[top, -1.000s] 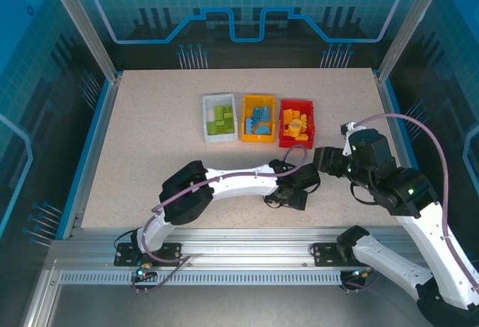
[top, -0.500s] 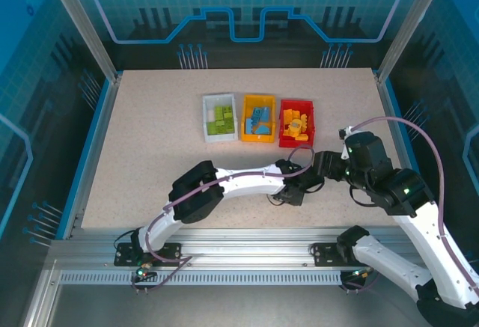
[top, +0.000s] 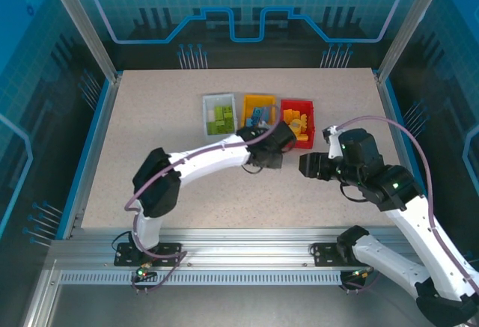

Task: Sort the legos into containers by color

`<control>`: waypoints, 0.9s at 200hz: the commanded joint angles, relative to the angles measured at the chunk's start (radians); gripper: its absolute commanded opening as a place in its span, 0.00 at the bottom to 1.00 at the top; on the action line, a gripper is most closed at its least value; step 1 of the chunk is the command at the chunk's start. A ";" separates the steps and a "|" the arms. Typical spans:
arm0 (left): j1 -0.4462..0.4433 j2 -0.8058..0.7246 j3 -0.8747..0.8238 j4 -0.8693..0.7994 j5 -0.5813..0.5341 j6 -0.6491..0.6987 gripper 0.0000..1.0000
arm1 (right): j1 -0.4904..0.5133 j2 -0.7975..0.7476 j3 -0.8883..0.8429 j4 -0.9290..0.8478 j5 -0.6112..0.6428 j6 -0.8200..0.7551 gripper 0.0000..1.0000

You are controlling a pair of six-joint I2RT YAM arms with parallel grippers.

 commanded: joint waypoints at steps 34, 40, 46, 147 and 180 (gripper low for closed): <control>0.212 0.049 0.085 0.092 0.213 0.153 0.29 | 0.097 0.046 -0.030 0.268 -0.006 0.018 0.64; 0.230 0.069 0.109 0.100 0.231 0.161 0.29 | 0.116 0.062 -0.026 0.279 0.034 0.022 0.64; 0.243 0.092 0.135 0.104 0.239 0.172 0.29 | 0.136 0.078 -0.020 0.286 0.080 0.028 0.64; 0.335 0.438 0.537 0.072 0.352 0.219 0.36 | 0.170 0.243 0.039 0.346 0.182 0.031 0.64; 0.336 0.436 0.550 0.041 0.340 0.205 0.54 | 0.169 0.249 0.037 0.335 0.187 0.033 0.66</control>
